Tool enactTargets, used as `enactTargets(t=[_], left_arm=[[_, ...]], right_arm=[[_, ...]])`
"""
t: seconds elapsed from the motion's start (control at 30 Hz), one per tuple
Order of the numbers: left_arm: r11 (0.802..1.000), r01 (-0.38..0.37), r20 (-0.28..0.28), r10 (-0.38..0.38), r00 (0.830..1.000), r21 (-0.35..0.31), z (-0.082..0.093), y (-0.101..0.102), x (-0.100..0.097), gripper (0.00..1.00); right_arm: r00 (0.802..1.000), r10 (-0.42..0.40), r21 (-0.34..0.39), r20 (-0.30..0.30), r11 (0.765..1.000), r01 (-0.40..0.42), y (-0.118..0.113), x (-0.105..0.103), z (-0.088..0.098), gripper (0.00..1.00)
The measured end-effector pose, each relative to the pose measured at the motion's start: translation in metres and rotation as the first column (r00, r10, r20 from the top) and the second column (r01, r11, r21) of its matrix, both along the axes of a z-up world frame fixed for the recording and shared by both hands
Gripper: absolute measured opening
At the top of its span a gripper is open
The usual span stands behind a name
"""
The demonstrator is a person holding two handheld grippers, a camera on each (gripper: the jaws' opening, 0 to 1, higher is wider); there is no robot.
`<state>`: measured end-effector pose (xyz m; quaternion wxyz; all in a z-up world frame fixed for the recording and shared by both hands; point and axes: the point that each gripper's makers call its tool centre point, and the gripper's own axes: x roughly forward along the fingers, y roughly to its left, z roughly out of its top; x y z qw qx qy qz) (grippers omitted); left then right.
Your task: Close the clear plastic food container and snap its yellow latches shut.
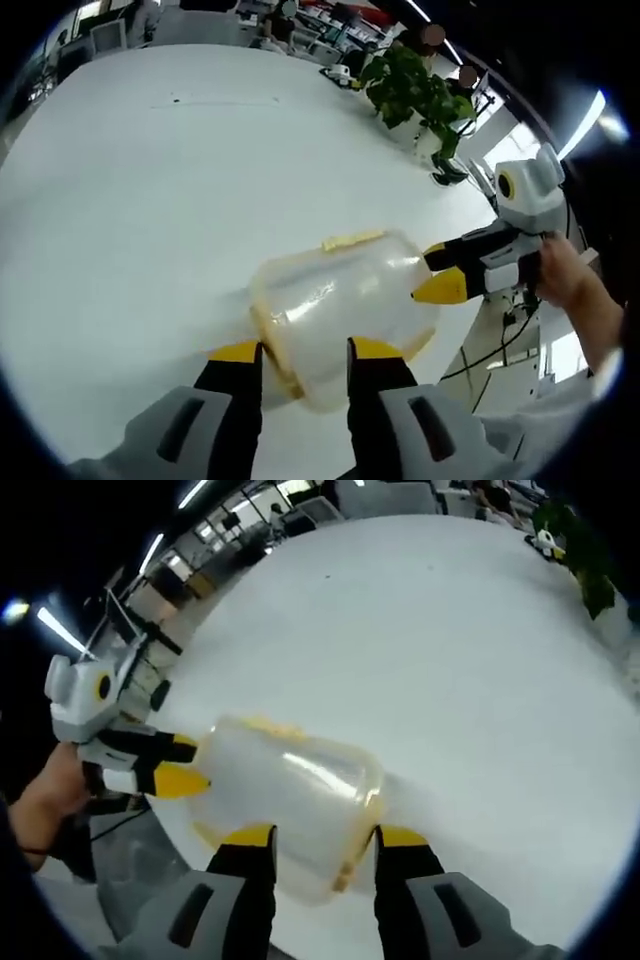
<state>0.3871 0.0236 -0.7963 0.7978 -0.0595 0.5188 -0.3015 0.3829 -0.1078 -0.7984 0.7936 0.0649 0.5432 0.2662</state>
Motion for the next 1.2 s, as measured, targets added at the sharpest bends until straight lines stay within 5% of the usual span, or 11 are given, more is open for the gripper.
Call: enactTargets(t=[0.43,0.8,1.2], left_arm=[[1.0,0.013,-0.006,-0.013,1.0,-0.007,0.001,0.001,0.003,0.34],[0.999,0.026,0.046,-0.025,0.999,-0.027,0.013,-0.002,0.009,0.39],[0.991,0.133,0.142,-0.133,0.981,0.01,0.033,-0.005,0.012,0.39]], right_arm=[[0.997,0.053,-0.032,0.051,0.998,-0.052,0.0,0.004,0.003,0.38],[0.981,0.179,-0.095,0.081,0.981,-0.171,-0.002,-0.001,0.007,0.37],[0.954,0.274,-0.142,0.125,0.956,-0.256,-0.004,0.001,0.022,0.35]])
